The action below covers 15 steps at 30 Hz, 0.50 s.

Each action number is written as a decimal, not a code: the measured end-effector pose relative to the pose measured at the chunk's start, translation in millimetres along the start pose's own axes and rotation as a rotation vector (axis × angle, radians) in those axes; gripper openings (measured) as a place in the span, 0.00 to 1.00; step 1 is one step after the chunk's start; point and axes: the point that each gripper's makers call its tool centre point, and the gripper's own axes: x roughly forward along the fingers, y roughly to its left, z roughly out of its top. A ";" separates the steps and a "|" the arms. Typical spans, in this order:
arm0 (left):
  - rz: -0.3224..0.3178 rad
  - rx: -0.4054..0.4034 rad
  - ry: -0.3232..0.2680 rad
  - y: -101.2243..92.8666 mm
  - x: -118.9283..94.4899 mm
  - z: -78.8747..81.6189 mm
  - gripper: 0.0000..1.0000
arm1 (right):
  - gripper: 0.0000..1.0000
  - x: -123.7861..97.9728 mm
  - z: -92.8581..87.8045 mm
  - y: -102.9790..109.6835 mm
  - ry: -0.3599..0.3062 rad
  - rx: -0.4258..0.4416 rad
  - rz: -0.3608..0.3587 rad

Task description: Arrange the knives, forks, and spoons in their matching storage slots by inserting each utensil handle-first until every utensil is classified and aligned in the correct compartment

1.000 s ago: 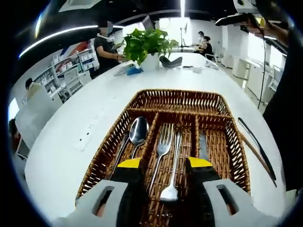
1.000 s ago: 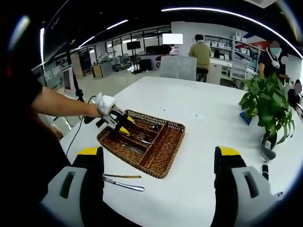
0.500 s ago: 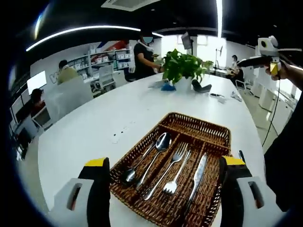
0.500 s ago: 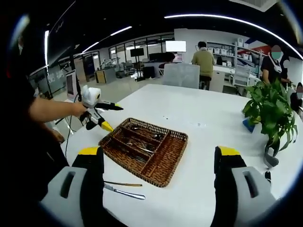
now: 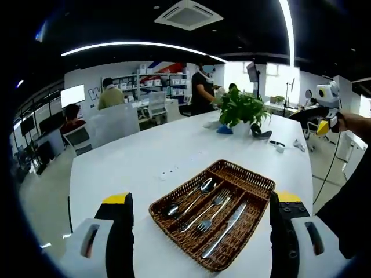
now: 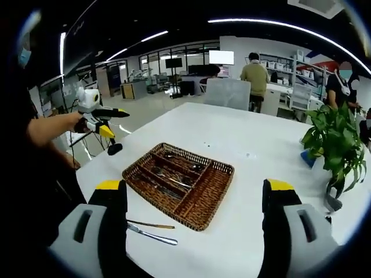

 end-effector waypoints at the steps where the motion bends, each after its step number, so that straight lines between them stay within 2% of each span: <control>1: 0.006 -0.002 0.003 0.3 -3.4 1.0 0.99 | 1.00 0.1 -0.2 0.5 0.002 -0.002 0.001; 8: 0.058 0.023 0.023 -5.2 -36.3 7.4 0.99 | 1.00 5.2 -1.2 3.4 -0.007 -0.006 0.007; 9: 0.076 0.024 0.021 -6.0 -43.0 6.8 0.99 | 1.00 8.5 -5.4 6.9 -0.003 -0.014 0.027; 12: 0.114 0.024 0.035 -8.9 -50.8 -2.0 0.99 | 1.00 13.1 -15.6 10.9 0.028 -0.007 0.063; 15: 0.123 0.002 0.049 -17.1 -55.3 -13.5 0.99 | 1.00 11.3 -13.2 12.8 0.023 -0.014 0.074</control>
